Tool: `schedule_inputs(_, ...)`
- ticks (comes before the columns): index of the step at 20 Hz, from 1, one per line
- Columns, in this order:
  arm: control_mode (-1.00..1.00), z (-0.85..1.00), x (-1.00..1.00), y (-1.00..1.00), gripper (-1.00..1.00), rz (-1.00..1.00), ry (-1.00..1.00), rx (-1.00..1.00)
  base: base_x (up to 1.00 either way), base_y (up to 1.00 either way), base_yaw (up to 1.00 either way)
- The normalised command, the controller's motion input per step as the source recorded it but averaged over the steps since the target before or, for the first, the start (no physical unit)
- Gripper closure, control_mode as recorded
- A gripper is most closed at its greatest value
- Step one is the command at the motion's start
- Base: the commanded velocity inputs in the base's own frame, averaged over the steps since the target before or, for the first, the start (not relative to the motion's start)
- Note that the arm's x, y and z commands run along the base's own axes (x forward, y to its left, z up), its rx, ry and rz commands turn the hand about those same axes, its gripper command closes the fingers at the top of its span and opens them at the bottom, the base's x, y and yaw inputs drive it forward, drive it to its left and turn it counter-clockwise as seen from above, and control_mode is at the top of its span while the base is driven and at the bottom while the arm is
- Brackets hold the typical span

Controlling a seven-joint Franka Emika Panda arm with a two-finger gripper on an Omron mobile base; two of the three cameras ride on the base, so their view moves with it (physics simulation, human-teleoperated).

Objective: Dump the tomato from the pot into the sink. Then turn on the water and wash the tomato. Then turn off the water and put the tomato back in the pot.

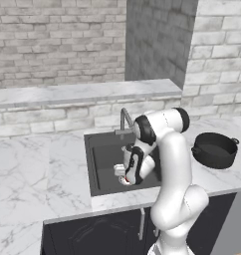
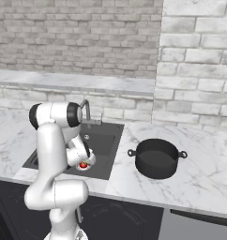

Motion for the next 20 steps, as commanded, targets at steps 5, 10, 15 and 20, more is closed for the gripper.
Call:
schedule_inputs(5,-1.00,-0.43,0.14,-0.27,-1.00,0.00,0.00,0.00,0.00,0.00,0.00)
schedule_inputs(10,-1.00,-0.32,0.13,0.04,-1.00,0.00,0.00,0.00,0.00,0.00,0.00)
schedule_inputs(15,-1.00,-0.25,0.00,0.02,-1.00,-0.01,0.02,0.01,0.00,0.00,0.00)
schedule_inputs(20,-1.00,-0.21,-0.05,0.03,-1.00,-0.05,0.05,0.03,0.00,0.00,0.00)
